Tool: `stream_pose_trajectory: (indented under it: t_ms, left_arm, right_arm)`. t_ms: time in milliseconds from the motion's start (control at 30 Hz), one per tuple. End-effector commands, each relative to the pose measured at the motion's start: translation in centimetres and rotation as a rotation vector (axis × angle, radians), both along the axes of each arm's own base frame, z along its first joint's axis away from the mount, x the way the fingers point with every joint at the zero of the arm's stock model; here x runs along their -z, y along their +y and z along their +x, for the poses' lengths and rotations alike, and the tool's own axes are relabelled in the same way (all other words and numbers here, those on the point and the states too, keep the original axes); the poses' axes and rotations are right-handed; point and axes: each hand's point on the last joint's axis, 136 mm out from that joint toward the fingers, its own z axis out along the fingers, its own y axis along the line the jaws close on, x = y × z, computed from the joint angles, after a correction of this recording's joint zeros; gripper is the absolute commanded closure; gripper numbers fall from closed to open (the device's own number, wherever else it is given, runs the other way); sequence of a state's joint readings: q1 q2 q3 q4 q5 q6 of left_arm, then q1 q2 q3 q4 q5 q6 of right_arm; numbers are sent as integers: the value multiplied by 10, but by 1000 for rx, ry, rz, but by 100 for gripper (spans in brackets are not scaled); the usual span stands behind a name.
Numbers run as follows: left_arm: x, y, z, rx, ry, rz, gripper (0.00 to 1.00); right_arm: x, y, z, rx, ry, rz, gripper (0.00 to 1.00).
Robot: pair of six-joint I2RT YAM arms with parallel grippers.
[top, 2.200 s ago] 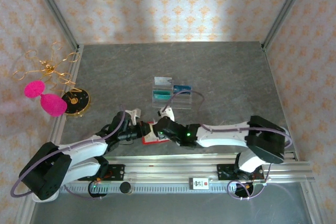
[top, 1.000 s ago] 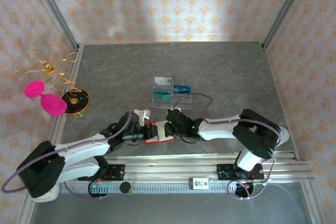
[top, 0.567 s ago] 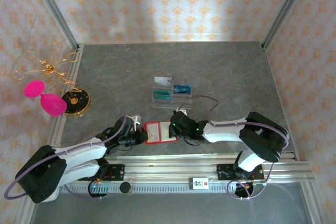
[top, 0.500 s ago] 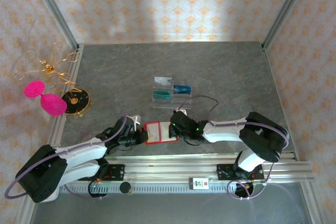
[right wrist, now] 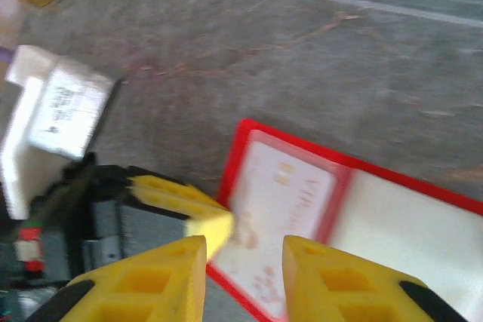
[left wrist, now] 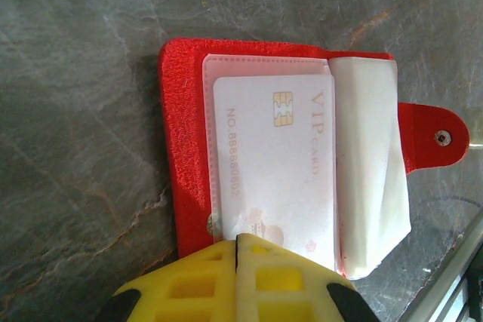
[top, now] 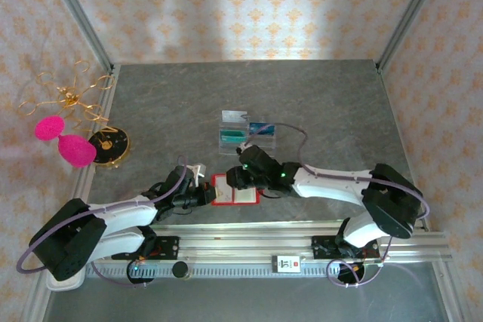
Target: Take the credit cards out of the card holder
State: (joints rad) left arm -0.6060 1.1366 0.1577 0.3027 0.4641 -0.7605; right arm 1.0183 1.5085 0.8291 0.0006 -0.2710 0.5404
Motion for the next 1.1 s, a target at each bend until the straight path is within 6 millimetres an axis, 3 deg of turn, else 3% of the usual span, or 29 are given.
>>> stream_pose_trajectory:
  t_ms: [0, 200, 333, 500, 700, 1067]
  left_arm:
    - [8, 5, -6, 8, 12, 21, 100]
    - [7, 7, -7, 6, 4, 24, 100]
    - [7, 8, -8, 6, 2, 25, 100]
    - [9, 8, -9, 11, 10, 31, 100]
    - [12, 7, -10, 17, 19, 31, 100]
    - [15, 3, -12, 39, 34, 27, 100]
  right_arm:
    - [18, 16, -6, -62, 65, -14, 68]
    - [56, 0, 8, 57, 99, -153, 70]
    - [63, -13, 10, 117, 99, -180, 70]
    - [69, -21, 9, 149, 115, -189, 80]
    - [81, -21, 4, 136, 154, -208, 90]
    - [89, -5, -4, 72, 205, -171, 89]
